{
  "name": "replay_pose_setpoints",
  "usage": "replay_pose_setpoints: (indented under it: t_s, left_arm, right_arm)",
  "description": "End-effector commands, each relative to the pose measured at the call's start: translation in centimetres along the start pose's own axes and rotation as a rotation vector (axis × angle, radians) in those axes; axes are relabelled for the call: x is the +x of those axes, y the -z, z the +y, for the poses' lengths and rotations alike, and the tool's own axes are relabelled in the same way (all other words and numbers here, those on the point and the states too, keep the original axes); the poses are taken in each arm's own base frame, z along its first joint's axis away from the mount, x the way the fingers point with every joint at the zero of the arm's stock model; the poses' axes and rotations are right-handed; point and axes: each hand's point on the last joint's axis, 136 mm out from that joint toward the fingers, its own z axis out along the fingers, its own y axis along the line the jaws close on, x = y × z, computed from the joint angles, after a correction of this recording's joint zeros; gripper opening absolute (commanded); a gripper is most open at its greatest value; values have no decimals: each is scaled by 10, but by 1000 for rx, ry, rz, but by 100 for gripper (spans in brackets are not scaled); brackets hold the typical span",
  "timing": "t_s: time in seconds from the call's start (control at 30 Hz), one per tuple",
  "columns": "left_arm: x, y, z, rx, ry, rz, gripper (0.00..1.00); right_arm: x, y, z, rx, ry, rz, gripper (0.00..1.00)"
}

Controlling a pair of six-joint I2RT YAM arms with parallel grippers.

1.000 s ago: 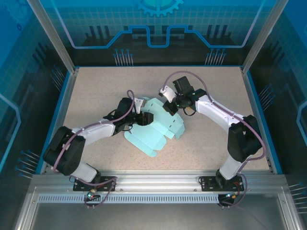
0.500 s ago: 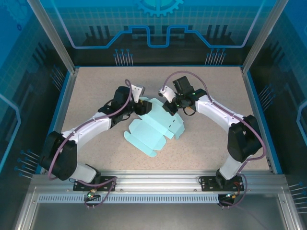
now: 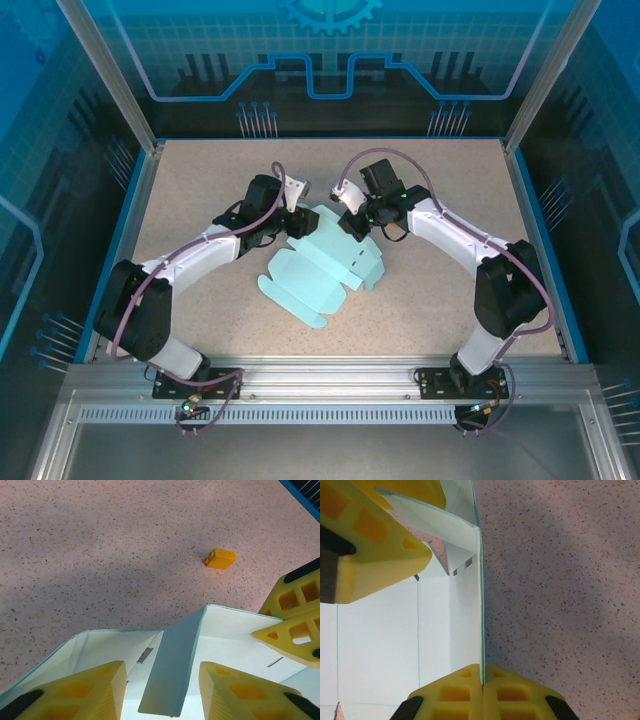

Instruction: Fold the paper box

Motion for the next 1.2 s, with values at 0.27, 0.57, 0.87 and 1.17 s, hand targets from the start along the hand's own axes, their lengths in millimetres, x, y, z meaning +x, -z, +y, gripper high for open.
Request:
replay_pose_setpoints:
  t_s: [0.27, 0.57, 0.87, 1.17]
  left_arm:
    - [-15, -3, -10, 60, -31, -8, 22]
    - [-12, -2, -1, 9, -95, 4, 9]
    - [-6, -2, 3, -13, -140, 18, 5]
    - [-8, 1, 2, -10, -143, 15, 6]
  right_arm:
    - [-14, -1, 7, -35, 12, -24, 0]
    - [-13, 0, 4, -22, 13, -12, 5]
    - [1, 7, -2, -6, 0, 3, 14]
    - [9, 13, -5, 11, -5, 12, 18]
